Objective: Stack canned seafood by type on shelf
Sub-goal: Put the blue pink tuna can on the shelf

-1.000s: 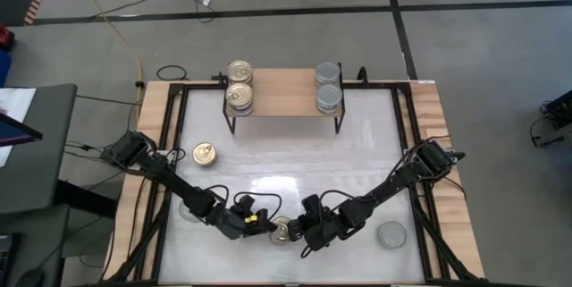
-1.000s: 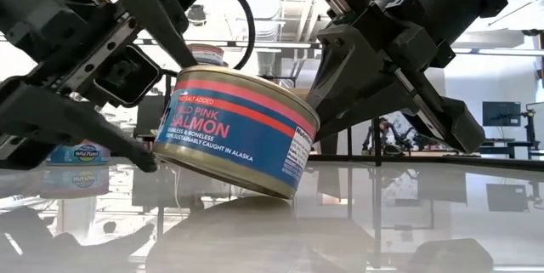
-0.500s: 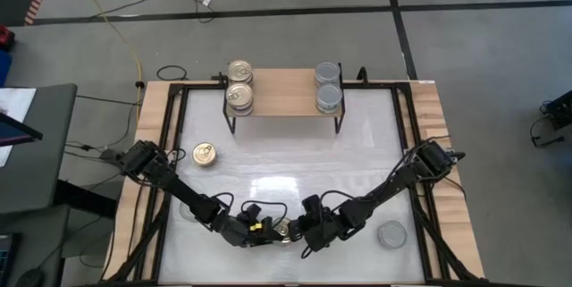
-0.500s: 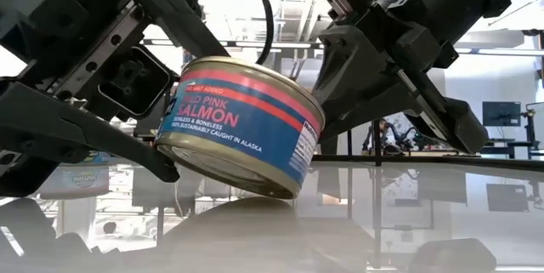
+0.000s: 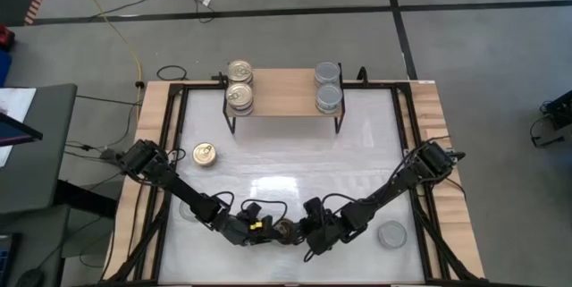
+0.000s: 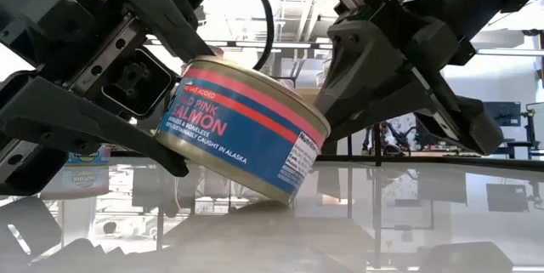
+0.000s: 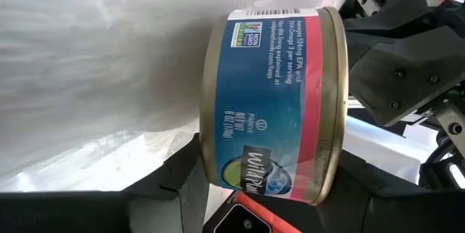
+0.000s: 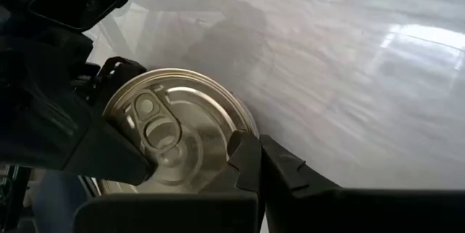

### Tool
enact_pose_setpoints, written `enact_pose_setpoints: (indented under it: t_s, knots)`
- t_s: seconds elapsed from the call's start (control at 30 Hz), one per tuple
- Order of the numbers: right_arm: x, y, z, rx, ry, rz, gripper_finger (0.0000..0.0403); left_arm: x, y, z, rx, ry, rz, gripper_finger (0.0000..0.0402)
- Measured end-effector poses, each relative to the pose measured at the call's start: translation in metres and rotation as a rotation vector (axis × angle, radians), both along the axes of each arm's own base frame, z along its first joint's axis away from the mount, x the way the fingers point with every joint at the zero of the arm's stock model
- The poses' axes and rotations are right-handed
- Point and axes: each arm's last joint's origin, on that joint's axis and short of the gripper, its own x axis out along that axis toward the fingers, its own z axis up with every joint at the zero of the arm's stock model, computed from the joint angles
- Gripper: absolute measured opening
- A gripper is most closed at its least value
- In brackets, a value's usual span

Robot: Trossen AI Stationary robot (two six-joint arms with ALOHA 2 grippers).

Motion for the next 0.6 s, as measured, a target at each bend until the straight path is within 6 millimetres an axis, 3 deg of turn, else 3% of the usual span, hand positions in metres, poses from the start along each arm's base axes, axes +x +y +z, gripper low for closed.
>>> enact_pose_setpoints:
  t_s: [0.33, 0.6]
  knots:
    - [-0.003, 0.001, 0.005, -0.021, 0.011, 0.023, 0.0032, 0.007, 0.01, 0.001, 0.033, -0.021, -0.05, 0.0186]
    - [-0.012, -0.005, 0.02, -0.041, 0.058, 0.041, 0.0089, 0.021, 0.034, 0.001, 0.08, -0.036, -0.15, 0.0186]
